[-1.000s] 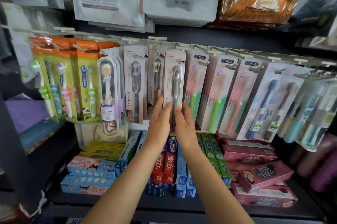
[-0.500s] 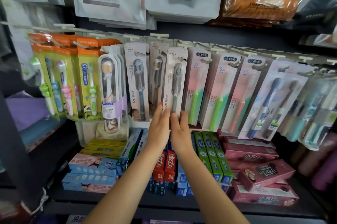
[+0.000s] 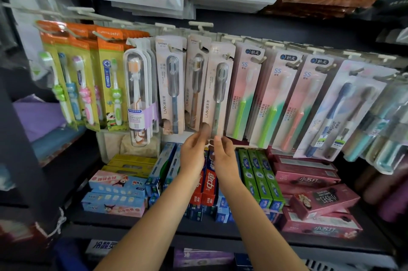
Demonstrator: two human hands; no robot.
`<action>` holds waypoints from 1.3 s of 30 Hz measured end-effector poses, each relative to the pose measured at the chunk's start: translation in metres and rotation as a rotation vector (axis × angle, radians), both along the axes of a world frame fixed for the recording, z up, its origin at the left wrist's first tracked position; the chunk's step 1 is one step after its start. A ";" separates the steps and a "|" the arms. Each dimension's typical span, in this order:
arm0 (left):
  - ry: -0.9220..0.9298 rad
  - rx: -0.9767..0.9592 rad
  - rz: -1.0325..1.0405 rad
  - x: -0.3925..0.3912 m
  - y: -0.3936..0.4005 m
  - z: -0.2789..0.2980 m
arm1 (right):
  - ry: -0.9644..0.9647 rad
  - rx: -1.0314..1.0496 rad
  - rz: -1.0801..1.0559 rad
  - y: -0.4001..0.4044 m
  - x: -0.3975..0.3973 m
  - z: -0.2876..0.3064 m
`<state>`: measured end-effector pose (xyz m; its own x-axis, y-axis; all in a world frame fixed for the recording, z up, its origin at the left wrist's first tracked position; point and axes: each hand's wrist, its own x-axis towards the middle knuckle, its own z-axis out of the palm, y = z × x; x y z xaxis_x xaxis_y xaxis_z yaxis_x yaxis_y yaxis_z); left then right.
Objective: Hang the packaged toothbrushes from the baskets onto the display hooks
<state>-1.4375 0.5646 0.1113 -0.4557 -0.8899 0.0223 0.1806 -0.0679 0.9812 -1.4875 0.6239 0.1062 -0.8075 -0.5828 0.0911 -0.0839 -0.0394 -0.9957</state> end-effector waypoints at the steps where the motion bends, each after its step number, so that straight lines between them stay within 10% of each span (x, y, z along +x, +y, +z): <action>1: 0.000 0.020 -0.005 0.000 -0.001 -0.001 | -0.027 -0.004 -0.023 0.001 0.001 -0.001; 5: -0.051 0.041 0.004 0.021 0.002 -0.015 | -0.088 0.001 -0.096 0.014 0.017 -0.014; 17: -0.051 -0.512 0.056 0.046 -0.012 0.037 | 0.553 -0.035 -0.040 -0.001 0.031 0.042; 39: -0.072 -0.529 0.010 0.046 -0.022 0.051 | 0.745 0.194 -0.036 -0.008 0.022 0.050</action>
<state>-1.3919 0.5422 0.1620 -0.4643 -0.7700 0.4377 0.1097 0.4404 0.8911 -1.4653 0.6158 0.1562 -0.5919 -0.6181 0.5173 -0.7328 0.1453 -0.6648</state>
